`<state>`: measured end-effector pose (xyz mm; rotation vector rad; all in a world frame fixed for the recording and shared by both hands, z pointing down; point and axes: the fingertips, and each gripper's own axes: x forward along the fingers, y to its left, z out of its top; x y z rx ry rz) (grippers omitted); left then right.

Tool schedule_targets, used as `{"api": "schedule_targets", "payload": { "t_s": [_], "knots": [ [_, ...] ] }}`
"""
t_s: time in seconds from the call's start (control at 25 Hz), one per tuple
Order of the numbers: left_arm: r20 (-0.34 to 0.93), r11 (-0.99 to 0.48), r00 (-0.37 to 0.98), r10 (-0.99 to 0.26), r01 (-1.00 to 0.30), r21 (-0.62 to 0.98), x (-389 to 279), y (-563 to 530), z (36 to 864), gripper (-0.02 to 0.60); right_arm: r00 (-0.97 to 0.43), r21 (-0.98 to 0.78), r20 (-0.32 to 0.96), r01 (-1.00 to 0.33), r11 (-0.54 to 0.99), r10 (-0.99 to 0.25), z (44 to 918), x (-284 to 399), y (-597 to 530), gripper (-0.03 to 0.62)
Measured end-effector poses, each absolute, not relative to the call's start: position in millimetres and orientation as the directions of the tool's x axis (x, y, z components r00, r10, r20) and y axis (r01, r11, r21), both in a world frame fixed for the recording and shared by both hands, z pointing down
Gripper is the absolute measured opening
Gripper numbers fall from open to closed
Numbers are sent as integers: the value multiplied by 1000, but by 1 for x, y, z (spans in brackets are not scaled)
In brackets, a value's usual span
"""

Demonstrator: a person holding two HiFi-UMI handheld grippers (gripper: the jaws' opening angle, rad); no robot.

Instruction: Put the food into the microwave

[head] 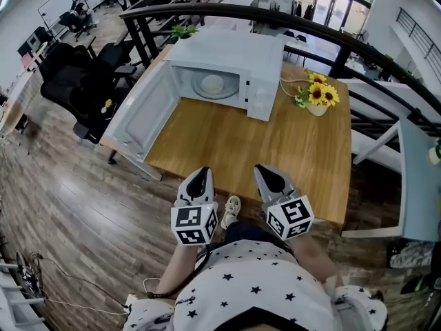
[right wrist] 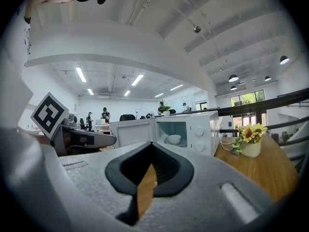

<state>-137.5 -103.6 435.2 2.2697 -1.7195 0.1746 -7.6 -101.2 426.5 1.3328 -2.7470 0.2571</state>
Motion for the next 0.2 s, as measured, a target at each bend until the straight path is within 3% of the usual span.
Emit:
{"api": "schedule_targets", "payload": {
  "t_s": [0.2],
  "knots": [
    [266,-252,287,-920,-955,159,-138,-105,435,17,-619,-113,145,-785,609,-772,428,-8,-101,5]
  ]
}}
